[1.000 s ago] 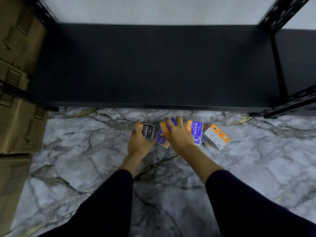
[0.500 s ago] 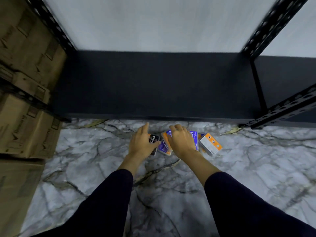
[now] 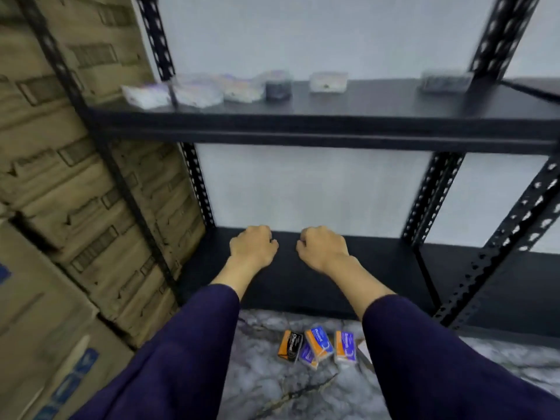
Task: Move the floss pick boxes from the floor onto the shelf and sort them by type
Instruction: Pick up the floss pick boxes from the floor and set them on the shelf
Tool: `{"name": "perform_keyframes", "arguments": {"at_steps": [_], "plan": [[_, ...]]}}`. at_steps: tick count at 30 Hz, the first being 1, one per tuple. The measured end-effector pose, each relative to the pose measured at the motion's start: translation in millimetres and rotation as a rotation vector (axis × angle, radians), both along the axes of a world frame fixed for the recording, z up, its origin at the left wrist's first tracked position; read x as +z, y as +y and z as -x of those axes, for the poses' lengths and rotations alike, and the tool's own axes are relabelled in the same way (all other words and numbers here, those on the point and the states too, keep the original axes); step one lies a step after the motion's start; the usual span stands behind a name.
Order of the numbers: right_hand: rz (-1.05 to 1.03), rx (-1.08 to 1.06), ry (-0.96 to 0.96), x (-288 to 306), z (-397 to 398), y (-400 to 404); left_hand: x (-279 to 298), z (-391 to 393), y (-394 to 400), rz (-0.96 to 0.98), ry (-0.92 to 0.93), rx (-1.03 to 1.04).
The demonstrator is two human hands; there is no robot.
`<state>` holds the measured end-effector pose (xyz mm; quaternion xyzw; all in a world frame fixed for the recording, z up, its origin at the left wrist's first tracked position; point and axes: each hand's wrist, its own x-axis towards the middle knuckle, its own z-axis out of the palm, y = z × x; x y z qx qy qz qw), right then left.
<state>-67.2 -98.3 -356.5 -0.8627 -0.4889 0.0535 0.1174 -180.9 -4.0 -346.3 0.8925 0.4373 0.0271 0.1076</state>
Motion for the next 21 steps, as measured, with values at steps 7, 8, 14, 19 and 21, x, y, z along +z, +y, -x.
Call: {"name": "perform_keyframes", "arguments": {"at_steps": [7, 8, 14, 19, 21], "plan": [[-0.158, 0.051, -0.095, 135.3, 32.8, 6.5, 134.0, 35.9, -3.5, -0.172, -0.066, 0.058], [-0.174, 0.058, -0.102, 149.8, 36.6, 8.6, 148.4, 38.1, -2.9, -0.186, -0.079, 0.068], [-0.294, 0.100, -0.130, 214.8, 48.5, 35.3, 209.8, 44.2, 18.0, -0.277, -0.176, 0.077], [-0.351, 0.122, -0.145, 236.1, 41.7, 65.1, 230.0, 39.6, 54.7, -0.294, -0.226, 0.071], [-0.361, 0.125, -0.149, 236.7, 34.4, 79.8, 230.9, 34.8, 71.2, -0.283, -0.254, 0.075]]}}
